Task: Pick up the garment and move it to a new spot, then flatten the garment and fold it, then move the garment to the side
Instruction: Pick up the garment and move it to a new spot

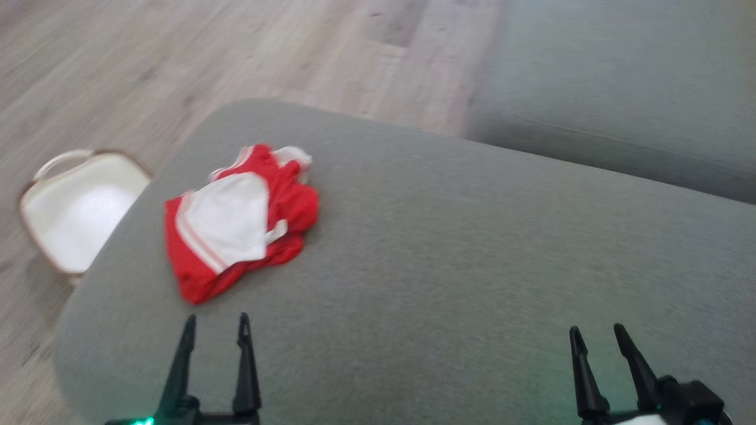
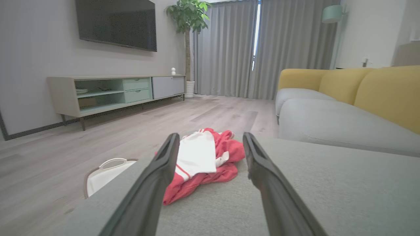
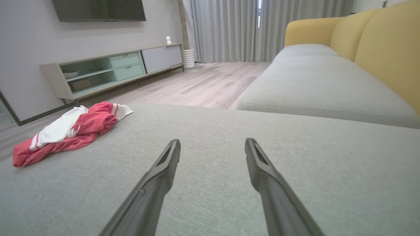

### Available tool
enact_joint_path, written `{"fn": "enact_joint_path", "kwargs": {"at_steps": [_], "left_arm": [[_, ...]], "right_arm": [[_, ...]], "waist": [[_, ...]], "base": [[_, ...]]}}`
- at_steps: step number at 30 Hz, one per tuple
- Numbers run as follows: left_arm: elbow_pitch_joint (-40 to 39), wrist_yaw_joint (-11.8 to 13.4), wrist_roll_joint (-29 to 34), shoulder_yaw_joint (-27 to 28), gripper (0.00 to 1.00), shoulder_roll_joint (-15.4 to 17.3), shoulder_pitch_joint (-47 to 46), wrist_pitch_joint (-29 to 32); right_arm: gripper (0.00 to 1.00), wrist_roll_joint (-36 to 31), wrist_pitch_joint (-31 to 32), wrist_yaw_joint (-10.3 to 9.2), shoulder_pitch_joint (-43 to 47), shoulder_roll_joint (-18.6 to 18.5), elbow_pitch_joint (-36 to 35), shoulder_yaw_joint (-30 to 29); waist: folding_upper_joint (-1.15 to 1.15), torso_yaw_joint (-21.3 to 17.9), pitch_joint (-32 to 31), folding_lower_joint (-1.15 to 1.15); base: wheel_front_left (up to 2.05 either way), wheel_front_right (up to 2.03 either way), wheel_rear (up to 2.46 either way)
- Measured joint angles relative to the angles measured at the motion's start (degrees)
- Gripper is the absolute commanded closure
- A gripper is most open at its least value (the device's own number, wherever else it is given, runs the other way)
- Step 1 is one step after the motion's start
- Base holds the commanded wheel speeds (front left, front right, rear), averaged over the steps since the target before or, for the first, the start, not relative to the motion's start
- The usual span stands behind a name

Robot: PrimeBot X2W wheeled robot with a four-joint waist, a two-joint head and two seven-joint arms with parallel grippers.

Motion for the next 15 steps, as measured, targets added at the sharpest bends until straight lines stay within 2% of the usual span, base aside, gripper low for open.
{"fn": "enact_joint_path", "kwargs": {"at_steps": [3,9,12,15], "left_arm": [[-1.4,0.7,0.0,1.4,0.0,0.0,0.0,0.0],[-2.6,1.5,0.3,3.9,0.0,0.1,-0.6,0.0],[-2.6,1.3,0.4,5.1,0.0,0.6,-1.7,0.0],[-2.3,-0.6,1.2,5.7,0.0,2.5,-5.1,0.0]], "right_arm": [[0.0,0.0,0.0,0.0,-1.9,0.0,0.1,0.4],[0.0,0.0,0.0,0.0,-5.6,-0.1,1.0,2.1],[0.0,0.0,0.0,0.0,-5.4,-0.2,1.0,2.1],[0.0,0.0,0.0,0.0,-5.3,-0.7,0.9,1.7]], "waist": [[0.0,2.4,1.3,0.0],[0.0,4.7,4.3,0.01],[0.0,5.2,4.8,0.01],[0.0,5.7,5.5,0.01]], "base": [[0.0,0.0,0.0],[0.0,0.0,0.0],[0.0,0.0,0.0],[0.0,0.0,0.0]]}}
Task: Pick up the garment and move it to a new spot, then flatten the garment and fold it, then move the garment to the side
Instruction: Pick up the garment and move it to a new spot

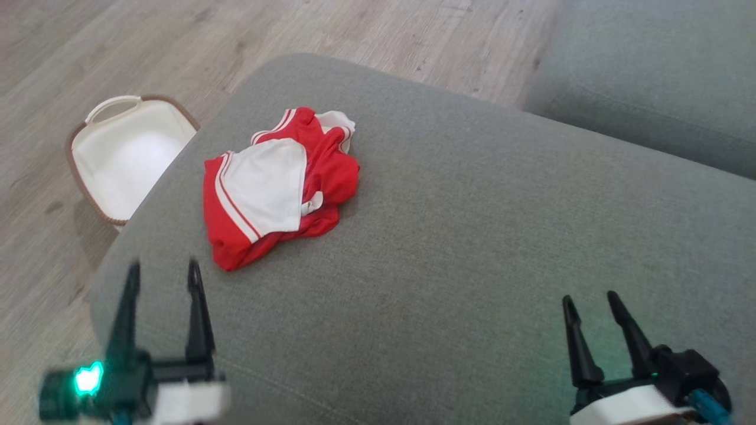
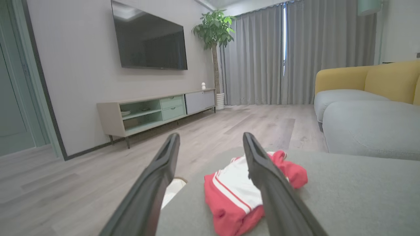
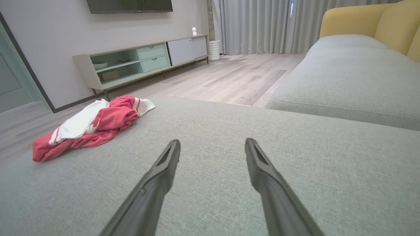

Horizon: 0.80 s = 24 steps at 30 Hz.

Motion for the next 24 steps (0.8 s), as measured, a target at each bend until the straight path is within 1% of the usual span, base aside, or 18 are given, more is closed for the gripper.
{"fn": "enact_joint_path", "kwargs": {"at_steps": [4,6,8,11,13,14,18,21,24], "left_arm": [[1.3,-2.1,0.3,0.9,0.0,2.2,-7.7,0.0],[2.8,-2.8,0.3,1.0,0.0,2.7,-12.8,0.0],[4.9,-3.5,0.3,0.9,0.0,2.7,-18.5,0.0],[9.7,-4.1,0.2,0.6,0.0,1.8,-27.4,0.0],[14.6,-5.2,-0.8,0.4,0.0,0.9,-33.5,-0.1],[17.6,-5.3,-1.3,0.3,0.0,0.5,-36.4,0.3],[29.5,-5.8,-2.9,0.6,0.0,-0.1,-47.0,6.4],[37.3,-5.9,-4.7,1.4,0.0,-0.3,-54.6,11.7],[45.5,-6.6,-7.3,3.4,0.0,-0.1,-60.4,16.6]], "right_arm": [[0.0,-0.2,0.0,0.0,0.6,-1.8,-0.9,-0.2],[0.0,-0.7,0.0,0.0,0.7,-3.6,-1.8,-0.1],[0.0,-0.7,0.0,0.0,0.3,-6.2,-2.5,0.1],[0.0,-0.8,0.0,0.0,-1.2,-10.2,-3.5,0.2],[0.0,-0.7,0.0,0.0,-2.3,-12.9,-4.4,0.2],[0.0,-0.7,0.0,0.0,-3.0,-14.2,-4.9,0.1],[0.0,-0.4,0.0,0.0,-5.8,-18.6,-6.5,0.6],[0.0,0.0,-0.2,0.0,-7.4,-21.0,-7.7,0.7],[0.0,0.0,-0.2,0.0,-8.5,-22.9,-8.7,1.0]], "waist": [[0.0,0.4,1.8,-0.01],[0.0,0.4,3.7,-0.01],[0.0,0.1,6.0,0.0],[0.0,-0.2,9.9,0.01],[0.0,-0.3,12.5,0.01],[0.0,-0.4,13.8,0.01],[0.0,-1.0,18.6,0.02],[0.0,-1.9,21.8,0.02],[0.0,-3.4,24.3,0.02]], "base": [[0.0,0.0,0.0],[0.0,0.0,0.0],[0.0,0.0,0.0],[0.0,0.0,0.0],[0.0,0.0,0.0],[0.0,0.0,0.0],[0.0,0.0,0.0],[0.0,0.0,0.0],[0.0,0.0,0.0]]}}
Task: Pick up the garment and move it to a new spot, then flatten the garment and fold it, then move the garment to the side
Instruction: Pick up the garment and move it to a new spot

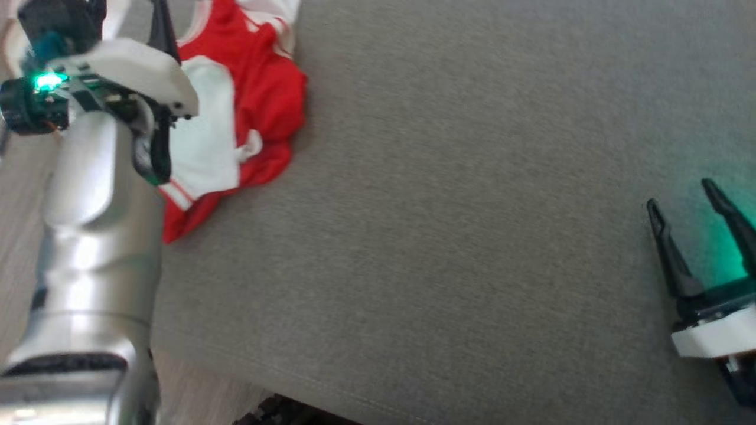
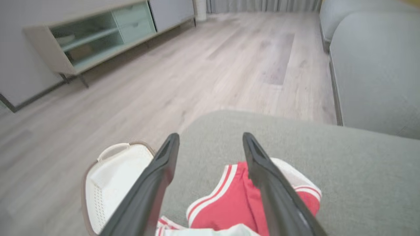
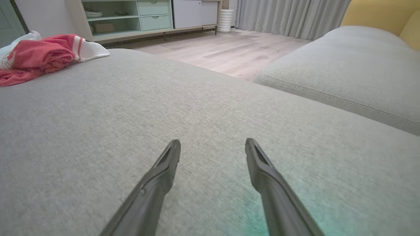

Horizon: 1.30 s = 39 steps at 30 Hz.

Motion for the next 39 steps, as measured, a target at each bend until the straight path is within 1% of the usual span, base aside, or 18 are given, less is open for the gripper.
{"fn": "enact_joint_path", "kwargs": {"at_steps": [2,7,12,13,14,15,16,19,20,22,25,30,33,34,35,39], "left_arm": [[5.5,-0.7,-1.8,1.5,0.0,0.5,-2.5,3.1],[16.9,-0.7,-3.0,3.2,0.0,3.2,-4.8,6.8],[23.5,-1.0,-4.5,4.0,0.0,4.0,-4.9,7.9],[24.2,-1.0,-5.0,4.6,0.02,4.3,-5.2,7.9],[24.7,-1.0,-5.4,4.8,0.65,4.6,-5.8,7.8],[25.2,-1.0,-5.4,4.8,1.0,4.8,-6.3,7.5],[25.5,-1.5,-5.5,4.8,1.0,4.8,-6.5,6.7],[25.8,-1.7,-5.5,4.5,1.0,4.9,-6.6,2.4],[25.8,-1.7,-5.5,4.5,1.0,4.9,-6.6,2.4],[25.6,-1.8,-5.0,4.3,1.0,5.2,-6.7,-1.1],[25.4,-2.0,-4.1,3.0,1.0,6.0,-7.6,-4.4],[24.2,-3.5,-2.0,0.5,1.0,7.5,-9.8,-8.4],[23.3,-4.7,0.0,-2.2,1.0,8.2,-10.5,-9.9],[23.0,-5.2,0.3,-2.8,1.0,8.3,-10.6,-10.1],[22.2,-5.9,1.1,-4.5,1.0,8.3,-10.6,-10.6],[20.1,-7.1,1.5,-7.2,1.0,7.9,-10.6,-10.6]], "right_arm": [[0.0,0.0,-0.1,0.0,-0.2,-0.5,-0.9,-0.3],[0.0,0.0,-0.3,0.0,-1.1,-1.2,-2.4,-0.5],[0.0,0.0,-0.3,0.0,-1.4,-1.2,-3.0,-0.4],[0.0,0.0,-0.3,0.0,-1.4,-1.2,-3.0,-0.5],[0.0,0.0,-0.3,0.0,-1.4,-1.2,-3.2,-0.6],[0.0,0.0,-0.3,0.0,-1.6,-1.1,-3.3,-0.6],[0.0,0.0,-0.3,0.0,-1.7,-1.1,-3.4,-0.6],[0.0,0.0,-0.3,0.0,-2.1,-0.9,-3.1,-0.6],[0.0,0.0,-0.3,0.0,-2.1,-0.9,-3.1,-0.6],[0.0,0.0,-0.3,0.0,-2.2,-0.1,-2.6,-0.6],[0.0,0.0,-0.3,0.0,-2.2,1.9,-1.5,0.4],[0.0,0.0,-0.3,0.0,-2.2,6.1,0.2,1.8],[0.0,0.0,-0.3,0.0,-2.2,8.8,1.1,2.5],[0.0,0.0,-0.3,0.0,-2.2,9.7,1.5,2.6],[0.0,0.0,-0.3,0.0,-1.9,11.4,2.1,2.6],[0.0,0.0,-0.3,0.0,0.8,14.2,2.5,2.7]], "waist": [[0.0,-1.3,1.3,-0.01],[0.0,-4.6,3.4,-0.02],[0.0,-7.3,4.8,-0.02],[0.0,-7.6,5.0,-0.03],[0.0,-7.9,5.2,-0.02],[0.0,-8.1,5.4,-0.02],[0.0,-8.3,5.5,-0.02],[0.0,-8.6,5.4,-0.01],[0.0,-8.6,5.4,-0.01],[0.0,-8.7,4.6,-0.02],[0.0,-9.2,2.7,-0.02],[0.0,-10.7,-2.3,-0.03],[0.0,-12.2,-6.0,-0.03],[0.0,-12.9,-7.2,-0.03],[0.0,-14.2,-9.8,-0.03],[0.01,-17.7,-14.9,-0.04]], "base": [[0.0,0.0,0.0],[0.0,0.0,0.0],[0.0,0.0,0.0],[0.0,0.0,0.0],[0.0,0.0,0.0],[0.0,0.0,0.0],[0.0,0.0,0.0],[0.0,0.0,0.0],[0.0,0.0,0.0],[0.0,0.0,0.0],[0.0,0.0,0.0],[0.0,0.0,0.0],[0.0,0.0,0.0],[0.0,0.0,0.0],[0.0,0.0,0.0],[0.0,0.0,0.0]]}}
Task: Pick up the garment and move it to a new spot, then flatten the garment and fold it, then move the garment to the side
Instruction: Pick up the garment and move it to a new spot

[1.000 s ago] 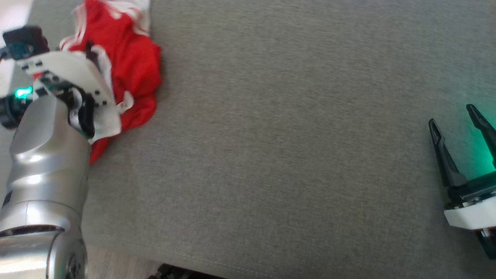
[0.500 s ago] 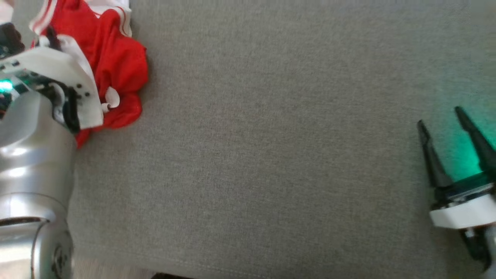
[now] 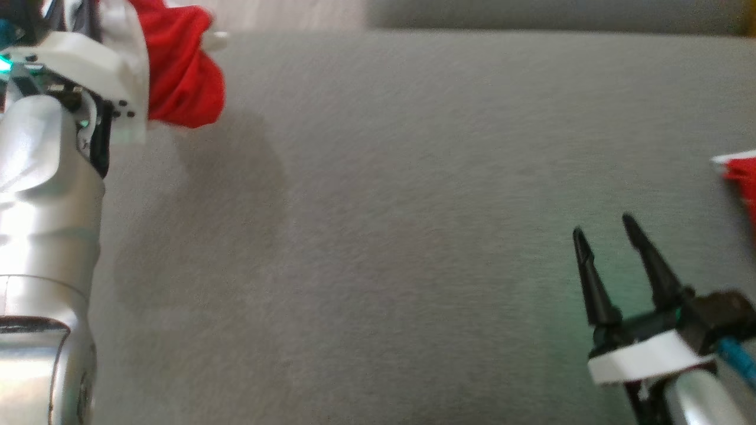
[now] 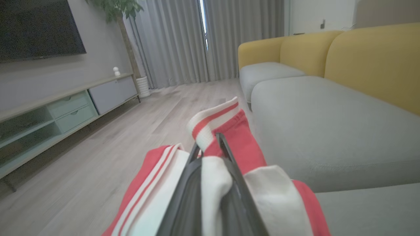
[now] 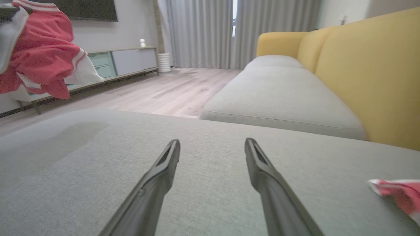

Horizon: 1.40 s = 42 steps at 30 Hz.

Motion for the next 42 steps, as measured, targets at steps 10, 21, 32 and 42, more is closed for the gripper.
{"fn": "enact_joint_path", "kwargs": {"at_steps": [10,21,32,42], "left_arm": [[-11.4,-0.9,-5.9,-9.8,1.0,-6.6,0.4,0.9],[-18.9,-0.9,-11.9,-23.0,1.0,-9.8,17.1,0.9],[-16.6,3.3,-14.3,-29.4,0.0,-11.0,37.4,-5.1],[-37.8,13.4,-13.1,-25.1,0.0,-10.9,46.9,-5.7]], "right_arm": [[0.0,-0.6,0.0,0.0,3.5,3.2,-0.5,-0.8],[0.0,-0.3,0.0,0.0,5.3,4.4,-0.8,-0.1],[0.0,0.0,0.0,0.0,5.2,5.7,-0.7,0.2],[0.0,0.6,0.0,0.0,6.7,6.0,0.9,-1.7]], "waist": [[0.0,-12.6,-8.2,0.01],[0.0,-22.4,-10.9,0.02],[0.0,-21.8,-7.6,0.03],[0.0,-14.4,-9.5,0.02]], "base": [[0.0,0.0,0.0],[0.0,0.0,0.0],[0.0,0.0,0.0],[0.0,0.0,0.0]]}}
